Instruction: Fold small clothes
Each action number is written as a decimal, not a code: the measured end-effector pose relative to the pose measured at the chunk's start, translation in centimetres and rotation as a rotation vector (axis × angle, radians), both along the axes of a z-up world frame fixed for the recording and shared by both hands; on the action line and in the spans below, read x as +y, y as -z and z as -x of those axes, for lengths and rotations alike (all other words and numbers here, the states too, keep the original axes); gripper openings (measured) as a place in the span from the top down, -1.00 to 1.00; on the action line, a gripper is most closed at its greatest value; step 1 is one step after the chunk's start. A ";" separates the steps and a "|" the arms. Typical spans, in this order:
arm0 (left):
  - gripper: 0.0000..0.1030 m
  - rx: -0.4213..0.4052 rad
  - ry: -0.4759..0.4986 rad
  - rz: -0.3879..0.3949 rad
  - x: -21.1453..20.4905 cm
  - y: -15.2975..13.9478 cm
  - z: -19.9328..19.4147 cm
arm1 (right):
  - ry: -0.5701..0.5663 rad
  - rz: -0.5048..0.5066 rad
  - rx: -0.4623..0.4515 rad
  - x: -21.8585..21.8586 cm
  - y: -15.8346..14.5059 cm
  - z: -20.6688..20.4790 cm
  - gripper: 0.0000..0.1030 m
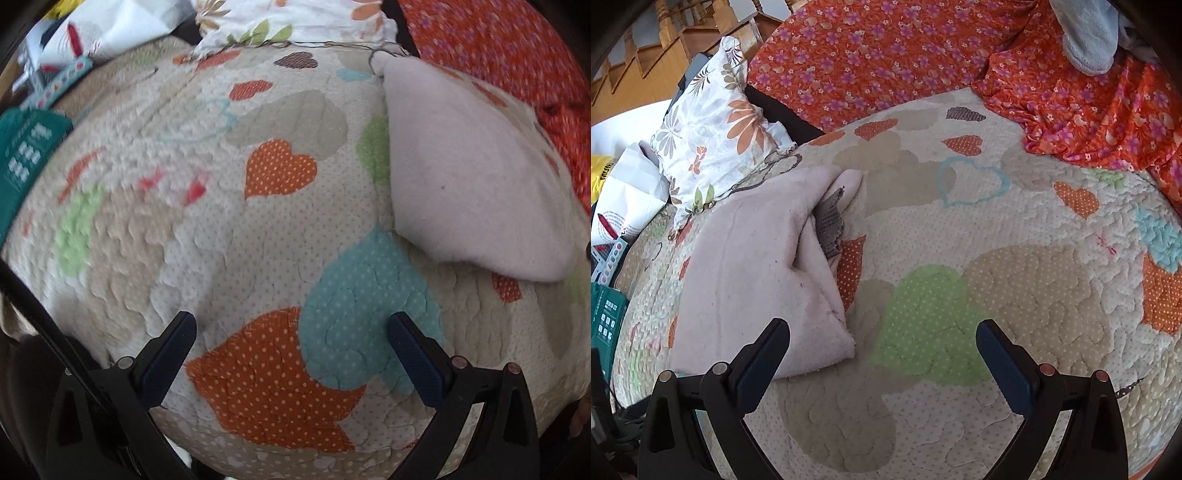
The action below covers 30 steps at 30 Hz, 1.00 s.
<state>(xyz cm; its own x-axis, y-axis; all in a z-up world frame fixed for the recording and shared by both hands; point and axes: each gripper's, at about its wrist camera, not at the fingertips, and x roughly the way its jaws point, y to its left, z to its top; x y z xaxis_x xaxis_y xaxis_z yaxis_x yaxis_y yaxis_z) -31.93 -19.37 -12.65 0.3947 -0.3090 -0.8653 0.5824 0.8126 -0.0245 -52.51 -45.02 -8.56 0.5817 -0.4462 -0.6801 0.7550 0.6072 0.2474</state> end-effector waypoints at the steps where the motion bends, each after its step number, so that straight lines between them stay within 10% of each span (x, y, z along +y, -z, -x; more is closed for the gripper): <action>1: -1.00 0.010 -0.006 0.010 0.1 0.1 -0.1 | -0.002 -0.001 0.001 0.0 0.0 0.0 -1.00; 22: -1.00 0.026 0.047 0.039 0.4 0.2 -0.1 | 0.058 -0.062 -0.057 -1.0 0.2 1.2 -0.84; 30: -0.75 -0.004 0.059 0.107 2.0 -3.3 -0.1 | 0.005 0.044 -0.026 0.0 -3.1 -0.4 -0.10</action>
